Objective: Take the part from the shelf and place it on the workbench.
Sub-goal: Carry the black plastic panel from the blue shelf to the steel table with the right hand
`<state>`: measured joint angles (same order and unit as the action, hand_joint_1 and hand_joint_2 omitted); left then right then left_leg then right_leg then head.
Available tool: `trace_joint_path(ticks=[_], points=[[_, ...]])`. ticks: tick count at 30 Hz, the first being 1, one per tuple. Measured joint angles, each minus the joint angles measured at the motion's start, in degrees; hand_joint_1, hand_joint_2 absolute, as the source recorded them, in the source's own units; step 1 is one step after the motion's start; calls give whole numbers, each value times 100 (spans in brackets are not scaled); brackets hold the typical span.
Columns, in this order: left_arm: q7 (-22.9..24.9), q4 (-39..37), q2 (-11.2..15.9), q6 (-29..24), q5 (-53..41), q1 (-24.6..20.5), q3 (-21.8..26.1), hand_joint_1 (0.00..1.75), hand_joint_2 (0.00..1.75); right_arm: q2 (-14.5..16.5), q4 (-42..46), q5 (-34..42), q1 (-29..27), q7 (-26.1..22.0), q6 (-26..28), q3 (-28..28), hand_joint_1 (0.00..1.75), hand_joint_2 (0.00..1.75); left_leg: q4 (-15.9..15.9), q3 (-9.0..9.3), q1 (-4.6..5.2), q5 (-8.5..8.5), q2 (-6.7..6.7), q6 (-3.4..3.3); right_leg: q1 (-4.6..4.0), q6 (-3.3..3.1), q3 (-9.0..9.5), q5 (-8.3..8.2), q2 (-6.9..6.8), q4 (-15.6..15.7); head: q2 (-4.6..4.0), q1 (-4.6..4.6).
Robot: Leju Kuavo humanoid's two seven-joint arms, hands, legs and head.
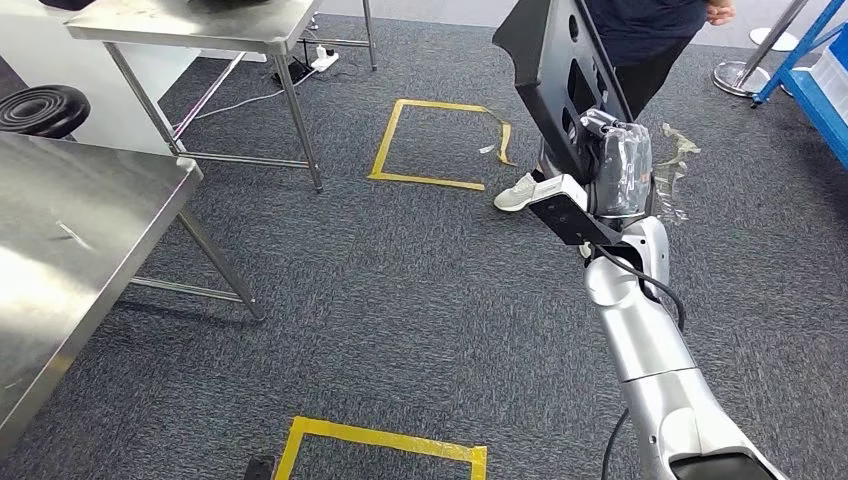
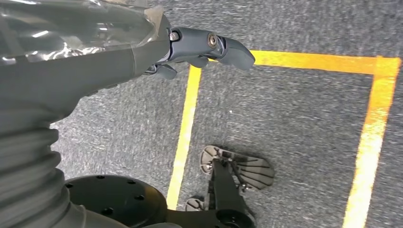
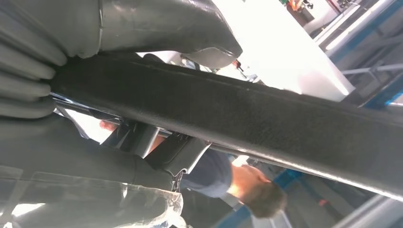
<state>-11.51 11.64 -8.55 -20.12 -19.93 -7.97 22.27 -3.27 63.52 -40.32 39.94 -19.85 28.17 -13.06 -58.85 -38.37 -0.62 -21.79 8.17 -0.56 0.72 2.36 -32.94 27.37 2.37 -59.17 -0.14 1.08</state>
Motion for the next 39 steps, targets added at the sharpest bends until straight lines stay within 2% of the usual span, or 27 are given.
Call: trace_joint_path(ticks=[1,2,3,5,7,8,9,10,12,14,16,17,18,20,22,23,24,25,27,29,31,32,33,35,36,38,39], points=[[1,-1,3,0,0,10,0,0,175,14,-6,1,3,-1,0,-1,175,175,3,-18,-5,7,-24,31,10,-39,-2,-24,-57,11,1,-2],[7,-1,7,-4,0,16,0,0,175,33,-11,1,4,-4,-1,-2,175,175,-50,-53,4,-40,-155,55,22,-80,-3,-45,-115,25,0,-18],[16,-2,10,-10,0,16,0,0,175,50,-17,-2,2,-10,-1,-2,175,175,-213,-130,15,-156,-341,72,36,-131,-4,-63,-178,41,0,-42],[37,-2,12,-26,0,6,0,0,175,79,-38,-28,-22,-23,-6,-4,175,175,-879,-422,26,-539,-707,92,18,-198,-11,-73,-314,48,-1,-89],[49,-2,11,-31,0,6,0,0,175,102,-68,-58,-67,-26,-10,-10,175,175,-1526,-697,14,-799,-776,107,-12,-222,-18,-69,-472,46,-1,-98],[53,-2,11,-31,0,9,0,0,175,116,-81,-67,-88,-26,-11,-14,175,175,-1589,-705,12,-789,-784,109,-20,-225,-20,-66,-552,46,-1,-100],[56,-2,12,-31,0,10,0,0,175,131,-91,-75,-105,-26,-11,-17,175,175,-1430,-597,10,-689,-805,106,-26,-227,-18,-63,-631,45,-1,-102],[56,-2,15,-32,0,10,0,0,175,144,-97,-82,-111,-26,-11,-20,175,175,-1081,-384,12,-532,-873,94,-31,-228,-14,-59,-705,44,-1,-104],[56,-1,23,-32,0,1,0,0,175,159,-99,-94,-102,-26,-11,-24,175,175,-343,42,54,-314,-1156,35,-74,-212,-6,-42,-838,38,-1,-109],[56,1,27,-32,-5,-7,0,0,175,174,-104,-107,-88,-20,-11,-29,175,175,-55,182,109,-269,-1274,-40,-120,-174,0,-27,-961,37,-1,-104],[56,1,27,-31,-12,-5,0,0,175,201,-110,-123,-79,-2,-11,-36,175,175,-27,172,109,-229,-1118,-109,-129,-128,4,-10,-1053,39,-1,-97],[56,1,27,-31,-14,-5,0,0,175,210,-111,-132,-75,9,-11,-39,175,175,-2,176,92,-206,-1048,-146,-115,-103,-14,25,-960,-4,-1,-95],[56,1,27,-31,-19,-10,1,0,175,214,-112,-142,-71,17,-11,-42,175,175,23,182,68,-179,-978,-183,-99,-88,-73,104,-793,-140,-1,-93],[56,1,19,-28,-32,-27,1,0,175,194,-120,-163,-78,32,-11,-48,175,175,45,179,32,-144,-824,-230,-59,-88,-353,383,-395,-762,-1,-81],[61,0,3,-23,-41,-33,0,0,175,169,-137,-182,-109,51,-11,-54,175,175,43,166,17,-128,-643,-237,-38,-73,-690,621,-276,-1475,-1,-74],[65,-1,-3,-22,-43,-30,0,0,175,162,-143,-190,-126,61,-11,-56,175,175,42,163,11,-120,-547,-229,-23,-36,-757,630,-266,-1600,-1,-74],[69,-1,-5,-21,-45,-26,0,0,175,159,-145,-192,-137,70,-11,-58,175,175,39,162,3,-112,-454,-217,-4,17,-716,553,-255,-1498,-1,-74],[71,-1,-6,-19,-48,-24,1,0,175,158,-145,-198,-140,78,-11,-59,175,175,35,162,-8,-104,-364,-200,23,80,-569,404,-218,-1179,-1,-75],[70,-1,-7,-15,-50,-26,1,0,175,158,-144,-211,-135,89,-11,-61,175,175,23,143,-21,-86,-196,-142,83,171,-180,105,17,-363,-1,-75],[69,-1,-8,-14,-54,-19,0,0,175,164,-143,-232,-141,112,-11,-66,175,175,25,91,-24,-50,-60,-55,93,143,0,-17,161,18,-1,-82],[69,-2,-5,-14,-58,6,0,0,175,184,-141,-250,-150,136,-11,-74,175,175,55,40,-37,0,49,31,82,49,-6,-46,50,27,0,-84],[69,-3,-4,-14,-59,20,0,0,175,199,-140,-255,-149,143,-11,-77,175,175,37,14,-32,-14,-12,62,90,2,-10,-64,-13,34,-1,-88],[69,-3,-3,-15,-59,26,0,0,175,208,-136,-262,-147,145,-11,-78,175,175,-63,-42,-22,-90,-160,83,102,-52,-10,-79,-81,45,-1,-113],[69,-4,-3,-16,-65,18,0,0,175,218,-126,-281,-150,150,-11,-81,175,175,-626,-291,0,-429,-577,102,90,-133,-13,-92,-222,58,-1,-178],[69,-4,-4,-15,-68,12,0,0,175,217,-122,-291,-159,159,-16,-81,175,175,-1035,-471,-2,-630,-702,110,70,-163,-16,-91,-304,58,-1,-205],[70,-4,-10,-8,-73,14,0,0,175,212,-119,-307,-183,180,-32,-83,175,175,-1598,-705,-4,-833,-785,117,37,-184,-20,-86,-481,57,-1,-209],[70,-4,-13,-3,-74,17,0,0,175,213,-116,-312,-194,190,-39,-85,175,175,-1578,-668,-4,-786,-802,113,28,-191,-20,-85,-565,56,-1,-211]])
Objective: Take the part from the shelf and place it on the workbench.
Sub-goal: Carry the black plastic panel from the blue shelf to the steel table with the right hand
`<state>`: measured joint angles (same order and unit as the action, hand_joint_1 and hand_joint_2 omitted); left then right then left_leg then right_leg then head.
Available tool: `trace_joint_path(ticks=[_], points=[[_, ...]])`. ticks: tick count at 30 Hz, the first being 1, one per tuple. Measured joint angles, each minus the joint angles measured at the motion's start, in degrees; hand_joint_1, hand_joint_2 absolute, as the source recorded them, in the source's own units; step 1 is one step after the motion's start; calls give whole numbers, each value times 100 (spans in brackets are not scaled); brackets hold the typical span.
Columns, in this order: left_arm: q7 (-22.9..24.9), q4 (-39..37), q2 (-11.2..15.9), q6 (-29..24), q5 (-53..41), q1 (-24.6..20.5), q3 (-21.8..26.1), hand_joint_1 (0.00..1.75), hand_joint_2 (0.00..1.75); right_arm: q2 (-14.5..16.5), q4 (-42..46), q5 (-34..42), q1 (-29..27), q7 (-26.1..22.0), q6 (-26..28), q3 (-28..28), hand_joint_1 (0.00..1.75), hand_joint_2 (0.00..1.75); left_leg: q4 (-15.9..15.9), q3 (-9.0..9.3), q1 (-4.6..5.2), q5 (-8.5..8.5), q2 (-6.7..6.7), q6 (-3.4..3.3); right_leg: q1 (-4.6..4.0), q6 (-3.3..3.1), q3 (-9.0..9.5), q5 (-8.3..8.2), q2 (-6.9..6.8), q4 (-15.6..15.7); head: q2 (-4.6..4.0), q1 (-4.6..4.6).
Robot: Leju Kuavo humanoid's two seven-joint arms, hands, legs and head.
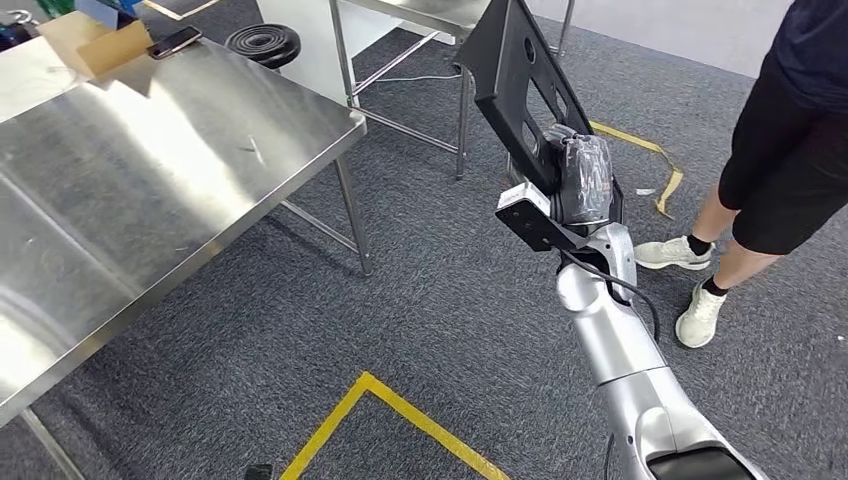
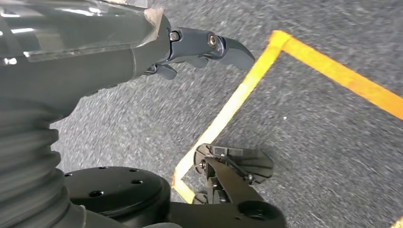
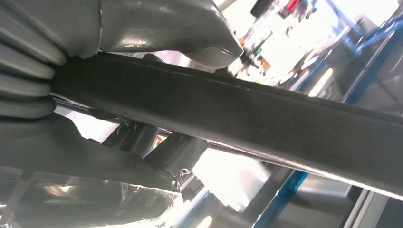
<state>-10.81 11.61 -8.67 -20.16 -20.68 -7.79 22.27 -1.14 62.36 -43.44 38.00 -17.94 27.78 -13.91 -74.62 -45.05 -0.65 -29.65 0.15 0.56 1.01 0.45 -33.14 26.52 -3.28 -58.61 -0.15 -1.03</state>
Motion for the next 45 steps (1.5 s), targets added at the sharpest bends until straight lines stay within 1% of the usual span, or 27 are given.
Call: trace_joint_path(ticks=[1,3,5,7,8,10,12,14,15,17,19,21,23,25,27,29,30,31,32,34,35,36,38,39,41,43,45], points=[[0,0,-1,3,0,2,0,0,175,2,7,-4,-7,4,-4,-2,175,175,245,154,3,131,-38,-13,-6,-2,3,3,-78,0,-1,-1],[-1,2,4,5,-1,-6,0,0,175,2,34,-11,-7,9,-4,-4,175,175,1034,624,37,413,-275,-67,-42,8,13,18,-216,-6,-1,-7],[-1,3,8,4,-6,-16,0,0,175,-3,61,-17,2,13,-6,-5,175,175,1498,877,87,513,-435,-138,-93,41,19,39,-338,-10,-1,1],[2,3,8,4,-13,-13,-1,0,175,5,73,-25,7,20,-13,-8,175,175,1556,873,113,518,-324,-203,-115,85,37,55,-471,1,1,11],[5,2,8,4,-15,-8,-1,0,175,11,85,-28,5,24,-17,-10,175,175,1578,878,104,536,-250,-238,-109,112,33,77,-465,-17,1,10],[15,2,7,1,-14,-12,1,0,175,8,109,-34,7,28,-26,-13,175,175,1629,895,60,590,-114,-321,-89,140,-86,229,-179,-279,1,20],[19,2,2,2,-12,-22,1,0,175,-14,117,-43,-4,28,-46,-16,175,175,1646,891,27,621,36,-366,-64,125,-421,532,194,-991,2,33],[24,2,-7,5,-10,-17,1,0,175,-32,115,-48,-32,28,-62,-19,175,175,1644,879,16,629,218,-368,-43,148,-728,722,296,-1620,1,36],[26,2,-9,5,-9,-12,1,0,175,-36,115,-48,-41,28,-63,-20,175,175,1641,878,10,633,310,-362,-26,190,-756,695,305,-1655,1,36],[30,2,-9,5,-9,-7,2,0,175,-38,116,-47,-39,28,-63,-21,175,175,1630,878,-14,640,494,-329,31,323,-489,399,389,-1044,0,36],[30,2,-9,5,-9,-11,1,0,175,-43,116,-47,-32,28,-66,-22,175,175,1599,846,-21,643,657,-257,100,409,-146,113,654,-279,0,40],[30,2,-10,5,-9,-3,0,0,175,-36,114,-49,-32,28,-75,-26,175,175,1597,788,-23,669,790,-164,98,364,-36,39,770,-39,1,41],[31,1,-4,4,-3,21,1,0,175,-11,112,-52,-22,27,-102,-29,175,175,1610,732,-41,703,880,-87,96,274,-33,15,629,-41,1,39],[32,0,-1,-1,6,35,1,0,175,24,108,-66,2,22,-131,-29,175,175,1384,608,-20,576,613,-39,123,175,-22,-7,490,-21,1,-4],[32,0,-4,-4,9,23,1,0,175,44,94,-89,21,13,-141,-29,175,175,738,305,-1,230,186,-13,90,94,-13,-3,339,-17,1,-69],[32,0,-7,-4,7,13,0,0,175,48,67,-103,29,9,-142,-27,175,175,94,-8,-11,-24,30,0,44,60,-9,11,164,-20,1,-92],[33,0,-10,-4,7,14,0,0,175,51,53,-107,30,9,-142,-27,175,175,5,-49,-12,-15,9,-1,31,52,-5,17,78,-20,1,-93],[34,0,-12,-4,6,16,0,0,175,57,44,-111,32,9,-142,-28,175,175,138,27,-12,91,-9,-7,24,44,2,25,-3,-21,0,-95],[34,0,-13,-4,3,16,0,0,175,62,39,-115,39,8,-141,-29,175,175,473,216,-7,263,-67,-24,19,41,14,34,-79,-21,-1,-95],[34,1,-12,-4,-4,6,1,0,175,63,36,-120,63,7,-133,-28,175,175,1226,636,35,519,-312,-84,-22,53,35,59,-216,-22,0,-99],[33,2,-11,-4,-10,-1,1,0,175,62,35,-122,75,6,-127,-27,175,175,1455,759,63,574,-396,-120,-47,69,40,71,-275,-23,0,-96],[32,2,-10,-4,-14,-6,1,0,175,62,34,-124,82,2,-121,-27,175,175,1542,795,93,573,-417,-152,-69,89,45,79,-334,-21,1,-93],[30,2,-9,-4,-21,-5,1,0,175,77,38,-124,83,-11,-110,-27,175,175,1567,785,106,600,-268,-221,-88,138,53,97,-445,-11,1,-88],[29,2,-11,-4,-23,-1,1,0,175,80,45,-122,81,-22,-103,-25,175,175,1598,794,96,620,-198,-258,-80,165,45,126,-404,-36,1,-86],[27,2,-19,-4,-31,-9,3,0,175,76,72,-120,75,-55,-79,-20,175,175,1655,821,52,669,-67,-334,-62,169,-106,319,-101,-375,1,-79],[26,2,-33,8,-43,-23,3,0,175,44,96,-119,32,-93,-58,-11,175,175,1662,816,38,688,87,-368,-35,134,-443,604,220,-1109,2,-73],[28,1,-47,20,-61,-23,2,0,175,17,127,-118,-41,-128,-49,-5,175,175,1656,812,32,697,276,-369,-10,173,-674,687,298,-1552,1,-68]])
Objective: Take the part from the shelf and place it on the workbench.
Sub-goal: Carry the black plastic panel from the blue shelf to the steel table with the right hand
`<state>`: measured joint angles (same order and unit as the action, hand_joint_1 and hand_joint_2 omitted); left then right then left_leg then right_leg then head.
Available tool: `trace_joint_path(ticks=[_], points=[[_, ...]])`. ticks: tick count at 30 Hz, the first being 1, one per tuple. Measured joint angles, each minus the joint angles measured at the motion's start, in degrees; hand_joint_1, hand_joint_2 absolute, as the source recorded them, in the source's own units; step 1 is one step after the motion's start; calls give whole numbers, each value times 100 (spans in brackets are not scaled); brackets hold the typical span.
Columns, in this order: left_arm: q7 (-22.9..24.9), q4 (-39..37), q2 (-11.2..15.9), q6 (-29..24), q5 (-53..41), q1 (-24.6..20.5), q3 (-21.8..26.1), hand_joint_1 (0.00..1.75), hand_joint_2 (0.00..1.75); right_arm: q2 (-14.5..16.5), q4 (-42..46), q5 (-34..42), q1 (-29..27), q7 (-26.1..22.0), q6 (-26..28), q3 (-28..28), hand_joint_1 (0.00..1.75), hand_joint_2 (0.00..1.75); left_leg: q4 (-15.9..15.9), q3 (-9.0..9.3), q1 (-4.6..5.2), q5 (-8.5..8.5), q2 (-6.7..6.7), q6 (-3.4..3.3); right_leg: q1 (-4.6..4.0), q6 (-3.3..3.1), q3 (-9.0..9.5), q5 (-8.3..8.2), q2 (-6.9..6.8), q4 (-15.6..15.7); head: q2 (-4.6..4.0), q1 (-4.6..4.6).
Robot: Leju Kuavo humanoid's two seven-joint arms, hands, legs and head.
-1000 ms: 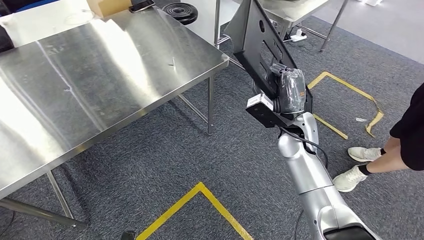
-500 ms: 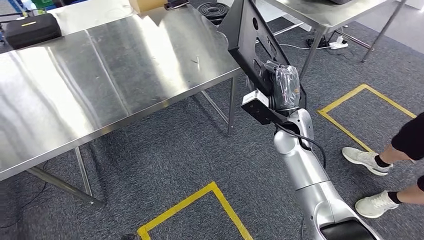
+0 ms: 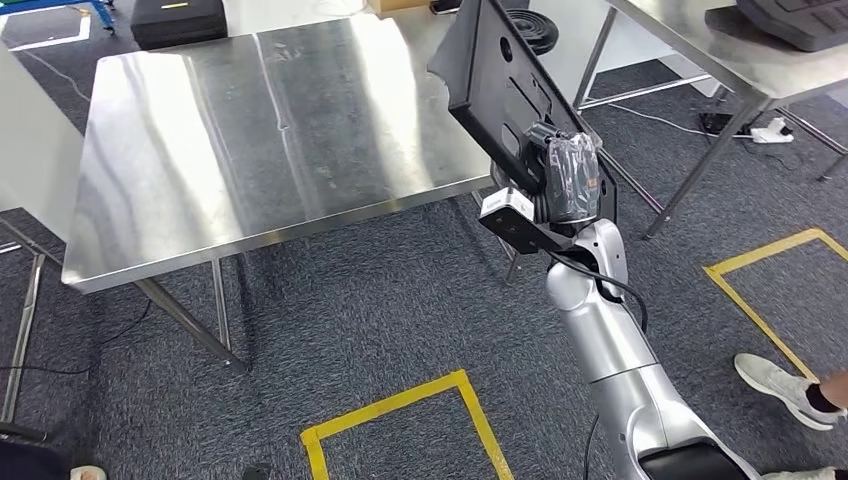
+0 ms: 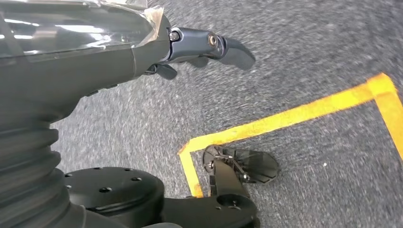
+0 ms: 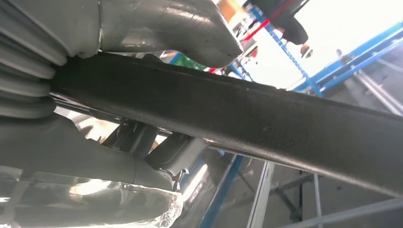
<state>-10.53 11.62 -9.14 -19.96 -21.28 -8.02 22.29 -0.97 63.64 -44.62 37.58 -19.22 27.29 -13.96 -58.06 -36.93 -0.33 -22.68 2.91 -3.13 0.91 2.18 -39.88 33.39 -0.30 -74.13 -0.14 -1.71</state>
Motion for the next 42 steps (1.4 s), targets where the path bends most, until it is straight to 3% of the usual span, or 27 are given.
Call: trace_joint_path(ticks=[1,3,4,6,8,9,11,13,15,16,18,19,21,22,24,25,26,28,30,31,32,33,35,37,39,40,42], points=[[1,-1,-3,0,-9,3,0,0,175,-4,31,1,-23,-15,7,1,175,175,-5,0,-7,4,90,9,21,53,28,-84,8,93,-1,2],[2,-1,-5,0,-22,5,0,0,175,1,145,1,-12,-38,22,-1,175,175,-28,-8,-27,8,261,53,86,190,323,-390,106,775,0,9],[2,-1,-3,0,-25,2,0,0,175,7,212,-1,25,-42,26,-3,175,175,-50,-27,-29,7,336,89,109,226,493,-511,204,1125,0,12],[2,-1,1,0,-25,3,0,0,175,25,347,-17,114,-38,21,-10,175,175,-72,-81,-33,24,456,175,121,211,662,-613,323,1478,0,5],[2,-1,8,-1,-25,23,0,0,175,55,464,-50,204,-13,-8,-19,175,175,-45,-121,-53,66,559,254,102,123,666,-629,231,1485,-1,-1],[2,-1,13,-2,-25,39,0,0,175,73,513,-65,263,6,-32,-20,175,175,-52,-139,-56,61,522,282,104,80,668,-644,172,1492,0,-2],[2,-1,21,-5,-29,53,1,0,175,105,601,-91,424,56,-91,-20,175,175,-334,-280,-41,-123,202,327,124,-20,670,-668,52,1511,0,-47],[3,-1,20,-7,-43,41,1,0,175,116,677,-108,609,116,-158,-20,175,175,-1061,-610,-37,-505,-168,357,91,-85,668,-665,-81,1512,-1,-93],[8,-1,16,-3,-70,32,-1,0,175,121,735,-132,781,187,-217,-20,175,175,-1654,-875,-46,-717,-267,365,61,-104,670,-655,-238,1511,0,-97],[11,-1,13,0,-83,31,-2,0,175,128,766,-147,855,221,-240,-20,175,175,-1664,-866,-46,-678,-279,357,51,-109,675,-651,-315,1510,0,-100],[18,-1,13,4,-104,24,-2,0,175,139,837,-180,988,264,-274,-21,175,175,-1078,-522,-32,-381,-388,308,35,-114,694,-636,-464,1510,0,-101],[21,0,15,4,-115,12,-2,0,175,142,876,-190,1050,276,-290,-22,175,175,-681,-298,3,-256,-539,273,10,-105,704,-622,-532,1507,-1,-102],[24,1,14,5,-136,-16,-3,0,175,139,938,-201,1165,289,-326,-25,175,175,-191,-34,68,-136,-735,200,-44,-73,716,-596,-657,1507,-1,-94],[27,1,12,6,-141,-27,-4,0,175,140,962,-204,1205,299,-348,-32,175,175,-133,-20,98,-143,-736,174,-67,-52,724,-590,-724,1514,0,-90],[37,2,8,7,-145,-28,-4,0,175,151,998,-202,1255,319,-375,-53,175,175,-93,-20,85,-107,-568,113,-74,-7,744,-568,-813,1525,0,-84],[44,2,5,7,-145,-28,-4,0,175,155,1017,-198,1270,325,-382,-66,175,175,-57,-5,65,-81,-486,73,-67,10,729,-522,-718,1473,0,-83],[49,3,2,7,-146,-37,-4,0,175,153,1033,-195,1284,328,-384,-75,175,175,-22,12,41,-54,-412,36,-59,12,660,-431,-539,1311,-1,-79],[55,3,-10,12,-148,-63,-5,0,175,125,1049,-190,1298,329,-384,-88,175,175,9,24,12,-23,-250,-8,-41,-20,350,-147,-123,644,-2,-68],[57,3,-25,18,-150,-75,-5,0,175,94,1051,-184,1289,346,-386,-101,175,175,7,19,8,-17,-57,-12,-34,-16,1,57,6,-43,-2,-60],[58,2,-30,19,-152,-73,-5,0,175,86,1051,-178,1286,355,-389,-108,175,175,4,19,4,-13,44,-7,-27,19,-66,44,18,-135,-1,-60],[60,2,-30,18,-159,-71,-5,0,175,81,1051,-172,1292,365,-394,-115,175,175,-1,20,-3,-9,141,2,-14,75,-13,-70,32,32,-1,-60],[62,1,-29,18,-172,-71,-5,0,175,80,1052,-165,1307,369,-404,-121,175,175,-11,20,-13,-6,235,17,9,142,135,-249,79,396,0,-59],[65,2,-29,19,-199,-78,-7,0,175,76,1050,-153,1352,376,-426,-133,175,175,-45,-7,-21,-8,389,69,72,227,477,-564,310,1182,0,-55],[72,3,-29,22,-221,-80,-8,0,175,87,1042,-117,1386,377,-479,-163,175,175,-61,-60,-22,3,496,144,79,179,613,-660,446,1489,0,-59],[85,2,-26,27,-241,-72,-9,0,175,118,1017,-53,1412,375,-551,-206,175,175,-43,-99,-35,29,542,215,64,72,614,-683,364,1500,0,-64],[92,2,-26,29,-249,-71,-9,0,175,139,1000,-19,1427,372,-576,-232,175,175,-75,-123,-27,7,436,244,73,29,617,-698,325,1508,0,-71],[107,1,-28,31,-258,-91,-12,0,175,171,956,24,1455,355,-598,-282,175,175,-456,-306,-8,-221,60,287,95,-58,626,-716,247,1522,-1,-112]])
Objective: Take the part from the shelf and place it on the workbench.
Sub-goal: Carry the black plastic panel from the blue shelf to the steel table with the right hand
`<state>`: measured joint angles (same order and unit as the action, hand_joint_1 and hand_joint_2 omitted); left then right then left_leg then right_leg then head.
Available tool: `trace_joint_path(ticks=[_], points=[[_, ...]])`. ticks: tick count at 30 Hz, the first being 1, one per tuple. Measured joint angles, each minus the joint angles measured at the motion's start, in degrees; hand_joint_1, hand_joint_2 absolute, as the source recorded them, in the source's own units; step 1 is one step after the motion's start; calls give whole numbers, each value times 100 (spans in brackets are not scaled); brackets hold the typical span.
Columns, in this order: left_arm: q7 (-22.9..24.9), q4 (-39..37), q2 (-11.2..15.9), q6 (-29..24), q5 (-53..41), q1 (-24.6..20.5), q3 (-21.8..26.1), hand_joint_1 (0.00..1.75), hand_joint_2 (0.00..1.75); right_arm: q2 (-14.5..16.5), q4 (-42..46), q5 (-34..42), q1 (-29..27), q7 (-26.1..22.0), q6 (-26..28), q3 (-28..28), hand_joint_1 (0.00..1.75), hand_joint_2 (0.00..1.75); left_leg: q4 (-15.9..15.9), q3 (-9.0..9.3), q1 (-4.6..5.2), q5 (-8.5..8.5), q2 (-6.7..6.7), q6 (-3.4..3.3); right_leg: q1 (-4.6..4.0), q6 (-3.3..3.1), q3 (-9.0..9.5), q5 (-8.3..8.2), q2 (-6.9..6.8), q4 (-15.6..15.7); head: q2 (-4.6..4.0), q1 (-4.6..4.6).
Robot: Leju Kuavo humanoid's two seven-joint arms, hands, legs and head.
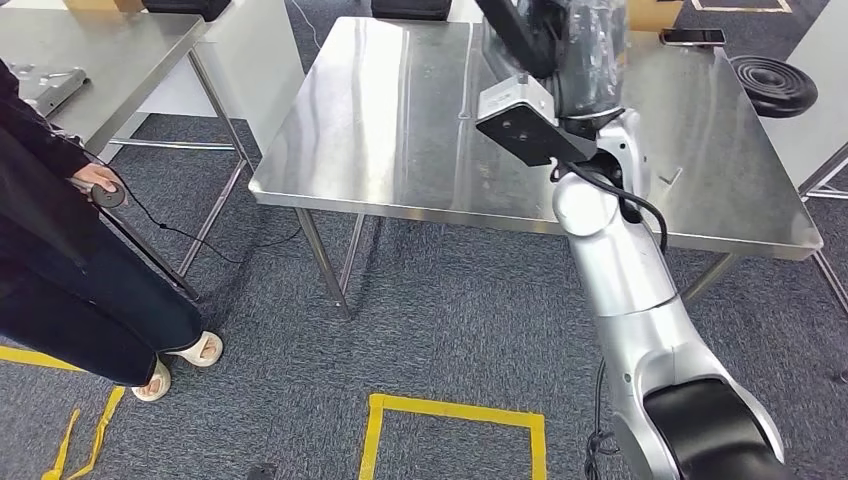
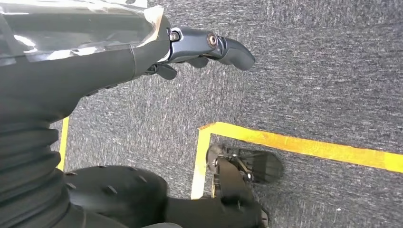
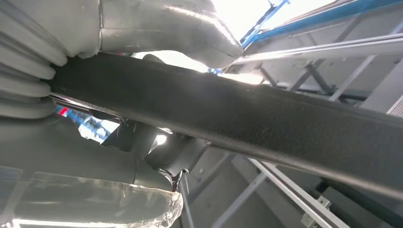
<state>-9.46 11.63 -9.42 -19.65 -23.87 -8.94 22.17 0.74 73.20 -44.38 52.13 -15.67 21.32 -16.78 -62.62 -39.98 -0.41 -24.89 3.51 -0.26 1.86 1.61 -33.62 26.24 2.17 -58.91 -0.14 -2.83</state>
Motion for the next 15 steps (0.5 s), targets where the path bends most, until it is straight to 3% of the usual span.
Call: trace_joint_path(ticks=[1,2,4,5,7,9,10,13,15], points=[[5,0,-4,0,-3,-14,-3,0,175,8,-28,16,5,-10,-3,-18,175,175,-366,-172,5,-187,-185,18,-17,-27,1,4,-41,0,0,-18],[9,0,-8,0,-5,-25,-7,0,175,8,-58,25,3,-20,-4,-28,175,175,-773,-371,-6,-366,-276,33,-33,-50,1,8,-85,-1,-1,-28],[14,0,-19,0,-9,-26,-14,0,175,8,-118,43,-13,-32,0,-43,175,175,-1256,-611,-19,-499,-325,42,-55,-59,1,15,-165,-3,0,-27],[16,0,-22,1,-9,-22,-16,0,175,9,-143,52,-24,-37,7,-49,175,175,-1179,-570,-21,-411,-328,34,-60,-60,3,18,-194,-3,-1,-28],[17,1,-21,5,-11,-20,-16,0,175,8,-186,66,-38,-58,34,-58,175,175,-444,-176,-15,-64,-343,-23,-67,-62,12,24,-235,-3,-1,-29],[13,2,-19,23,-16,-24,-18,0,175,0,-220,69,-54,-84,73,-63,175,175,226,194,13,134,-364,-82,-105,-46,1,40,-254,-10,1,-26],[10,2,-21,37,-17,-23,-18,0,175,-9,-238,69,-75,-95,93,-67,175,175,367,270,26,147,-368,-81,-124,-41,-7,50,-260,-15,0,-24],[-2,0,-27,67,-12,-16,-18,0,175,-56,-298,84,-174,-130,155,-76,175,175,394,275,51,151,-341,-47,-132,-36,-11,61,-284,-5,0,-21],[-13,0,-27,70,-3,-14,-17,0,175,-87,-334,96,-215,-154,183,-77,175,175,392,270,66,153,-329,-63,-120,-23,-2,53,-298,17,0,-20]])
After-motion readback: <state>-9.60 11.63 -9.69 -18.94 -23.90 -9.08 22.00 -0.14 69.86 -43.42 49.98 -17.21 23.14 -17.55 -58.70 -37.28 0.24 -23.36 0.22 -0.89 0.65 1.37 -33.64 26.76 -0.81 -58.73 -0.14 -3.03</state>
